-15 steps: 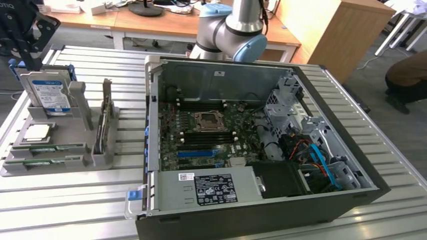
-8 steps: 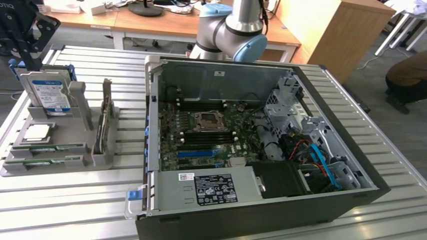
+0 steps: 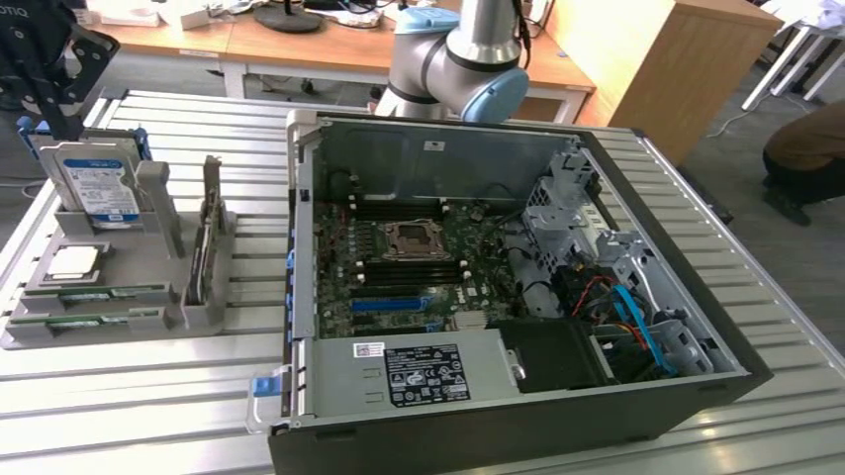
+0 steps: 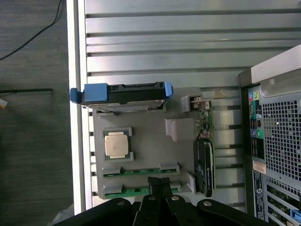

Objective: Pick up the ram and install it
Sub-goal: 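Pick up the ram and move it above insertion slot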

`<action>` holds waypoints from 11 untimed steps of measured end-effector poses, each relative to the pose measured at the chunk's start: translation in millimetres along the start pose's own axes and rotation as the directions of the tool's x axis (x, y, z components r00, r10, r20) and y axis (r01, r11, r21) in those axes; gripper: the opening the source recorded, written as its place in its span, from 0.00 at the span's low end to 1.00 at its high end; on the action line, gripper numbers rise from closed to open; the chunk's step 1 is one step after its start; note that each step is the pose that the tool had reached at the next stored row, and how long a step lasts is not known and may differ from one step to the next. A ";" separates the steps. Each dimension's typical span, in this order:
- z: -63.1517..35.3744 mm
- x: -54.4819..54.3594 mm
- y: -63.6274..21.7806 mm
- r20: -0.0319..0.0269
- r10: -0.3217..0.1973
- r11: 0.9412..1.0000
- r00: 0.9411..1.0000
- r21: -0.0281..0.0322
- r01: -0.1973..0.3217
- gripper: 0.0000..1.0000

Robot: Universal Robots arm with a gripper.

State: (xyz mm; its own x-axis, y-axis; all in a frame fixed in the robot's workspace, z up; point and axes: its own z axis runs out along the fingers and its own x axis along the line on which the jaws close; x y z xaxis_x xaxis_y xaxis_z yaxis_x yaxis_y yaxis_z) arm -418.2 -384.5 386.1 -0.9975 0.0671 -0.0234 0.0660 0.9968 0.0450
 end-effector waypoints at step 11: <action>0.1 0.1 0.0 -0.007 -0.151 0.989 0.989 -0.004 0.151 0.11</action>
State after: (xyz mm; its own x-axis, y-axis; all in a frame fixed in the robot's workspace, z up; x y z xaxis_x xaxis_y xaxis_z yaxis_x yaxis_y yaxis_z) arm -418.2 -384.5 386.0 -0.9962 -0.0844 -0.0233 -0.0854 0.9953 0.0451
